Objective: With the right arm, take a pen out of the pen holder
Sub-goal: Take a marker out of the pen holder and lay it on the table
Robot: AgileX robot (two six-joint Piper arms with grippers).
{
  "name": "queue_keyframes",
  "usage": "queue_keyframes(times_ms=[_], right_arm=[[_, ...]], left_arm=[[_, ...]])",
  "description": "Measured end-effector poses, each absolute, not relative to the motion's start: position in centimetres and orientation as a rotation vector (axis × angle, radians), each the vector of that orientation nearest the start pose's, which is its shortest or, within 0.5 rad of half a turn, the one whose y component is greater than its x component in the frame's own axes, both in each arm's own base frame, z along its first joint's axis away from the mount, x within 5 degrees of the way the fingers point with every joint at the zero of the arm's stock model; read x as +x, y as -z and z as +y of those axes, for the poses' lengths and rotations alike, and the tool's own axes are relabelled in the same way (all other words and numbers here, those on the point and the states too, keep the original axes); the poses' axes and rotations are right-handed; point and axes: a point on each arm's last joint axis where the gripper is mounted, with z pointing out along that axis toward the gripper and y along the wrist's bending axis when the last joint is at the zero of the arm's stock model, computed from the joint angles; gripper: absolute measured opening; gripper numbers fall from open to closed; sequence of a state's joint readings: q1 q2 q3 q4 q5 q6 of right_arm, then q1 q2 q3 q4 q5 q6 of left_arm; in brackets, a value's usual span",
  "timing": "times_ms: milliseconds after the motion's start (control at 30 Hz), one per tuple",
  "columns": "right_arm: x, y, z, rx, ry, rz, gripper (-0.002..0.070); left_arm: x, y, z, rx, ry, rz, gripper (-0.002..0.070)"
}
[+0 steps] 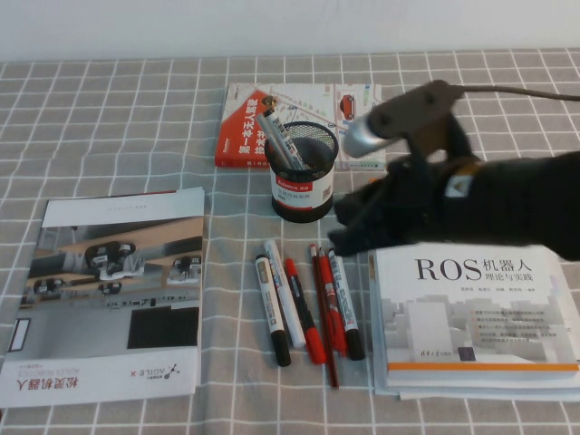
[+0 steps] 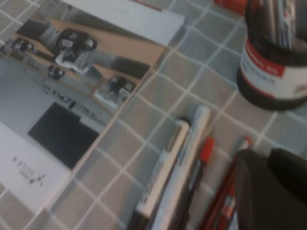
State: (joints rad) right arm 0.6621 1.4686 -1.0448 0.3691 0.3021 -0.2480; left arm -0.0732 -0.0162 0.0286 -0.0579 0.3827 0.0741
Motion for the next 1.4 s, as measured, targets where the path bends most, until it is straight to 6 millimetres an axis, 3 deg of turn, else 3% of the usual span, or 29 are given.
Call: queue_keyframes(times_ms=[267, 367, 700, 1000, 1400], right_arm=[[29.3, -29.0, 24.0, -0.674, -0.519, 2.055, 0.0247], [30.6, -29.0, 24.9, -0.657, -0.513, 2.015, 0.0293], [34.8, -28.3, 27.4, -0.65, -0.473, 1.919, 0.0338], [39.6, -26.6, 28.0, -0.594, -0.444, 1.916, 0.0346], [40.9, -25.8, 28.7, -0.629, -0.42, 1.909, 0.0346]], left_arm=[[5.2, -17.0, -0.6, 0.103, 0.057, 1.876, -0.0003], [5.2, -17.0, -0.6, 0.103, 0.057, 1.876, -0.0003], [5.2, -17.0, -0.6, 0.103, 0.057, 1.876, -0.0003], [5.2, -17.0, -0.6, 0.103, 0.057, 1.876, -0.0003], [5.2, -17.0, -0.6, 0.103, 0.057, 1.876, -0.0003]])
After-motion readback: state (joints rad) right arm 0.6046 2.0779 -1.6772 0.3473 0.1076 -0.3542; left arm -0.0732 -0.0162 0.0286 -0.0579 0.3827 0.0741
